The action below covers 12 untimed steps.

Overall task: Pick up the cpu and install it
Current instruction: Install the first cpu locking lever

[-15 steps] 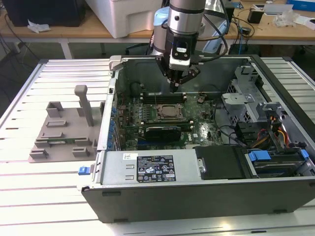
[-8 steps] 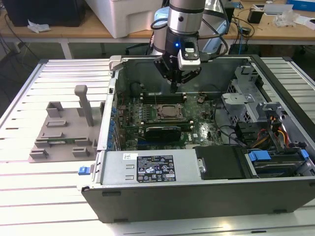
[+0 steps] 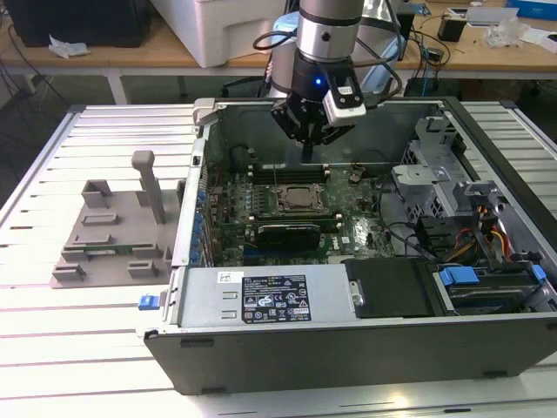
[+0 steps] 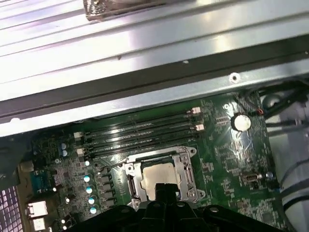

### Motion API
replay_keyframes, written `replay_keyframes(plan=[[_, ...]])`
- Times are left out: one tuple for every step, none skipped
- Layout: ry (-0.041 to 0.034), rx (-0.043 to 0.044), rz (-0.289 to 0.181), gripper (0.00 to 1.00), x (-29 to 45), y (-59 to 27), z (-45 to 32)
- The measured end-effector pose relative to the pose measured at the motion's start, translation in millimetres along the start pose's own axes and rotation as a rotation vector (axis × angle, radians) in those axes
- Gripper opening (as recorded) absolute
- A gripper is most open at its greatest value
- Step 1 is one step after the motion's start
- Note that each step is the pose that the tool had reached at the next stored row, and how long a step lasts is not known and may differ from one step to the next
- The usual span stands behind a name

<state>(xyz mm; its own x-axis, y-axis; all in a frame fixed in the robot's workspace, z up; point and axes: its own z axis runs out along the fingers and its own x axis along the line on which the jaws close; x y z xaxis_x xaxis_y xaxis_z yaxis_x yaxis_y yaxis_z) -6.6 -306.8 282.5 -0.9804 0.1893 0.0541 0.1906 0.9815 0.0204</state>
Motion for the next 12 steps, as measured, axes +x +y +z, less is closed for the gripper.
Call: replay_keyframes(plan=[[0.001, 0.0, -0.033, 0.11, 0.0, 0.0, 0.0], [0.0016, 0.0008, -0.056, 0.11, 0.0, 0.0, 0.0], [0.0022, 0.0022, -0.083, 0.11, 0.0, -0.1, 0.1], [0.0029, 0.004, -0.118, 0.11, 0.0, -0.1, 0.2], [0.0042, 0.0072, -0.177, 0.11, 0.0, 0.0, 0.3], [0.0049, 0.009, -0.21, 0.11, -0.1, 0.0, 0.4], [0.0055, 0.0106, -0.239, 0.11, -0.1, 0.0, 0.4], [0.0059, 0.0117, -0.257, 0.11, -0.1, 0.0, 0.4], [0.0065, 0.013, -0.282, 0.11, -0.1, 0.0, 0.4], [0.007, 0.0143, -0.307, 0.11, -0.1, -0.1, 0.4], [0.007, 0.0144, -0.308, 0.11, -0.1, 0.0, 0.4], [0.007, 0.0145, -0.309, 0.11, -0.1, 0.0, 0.4]])
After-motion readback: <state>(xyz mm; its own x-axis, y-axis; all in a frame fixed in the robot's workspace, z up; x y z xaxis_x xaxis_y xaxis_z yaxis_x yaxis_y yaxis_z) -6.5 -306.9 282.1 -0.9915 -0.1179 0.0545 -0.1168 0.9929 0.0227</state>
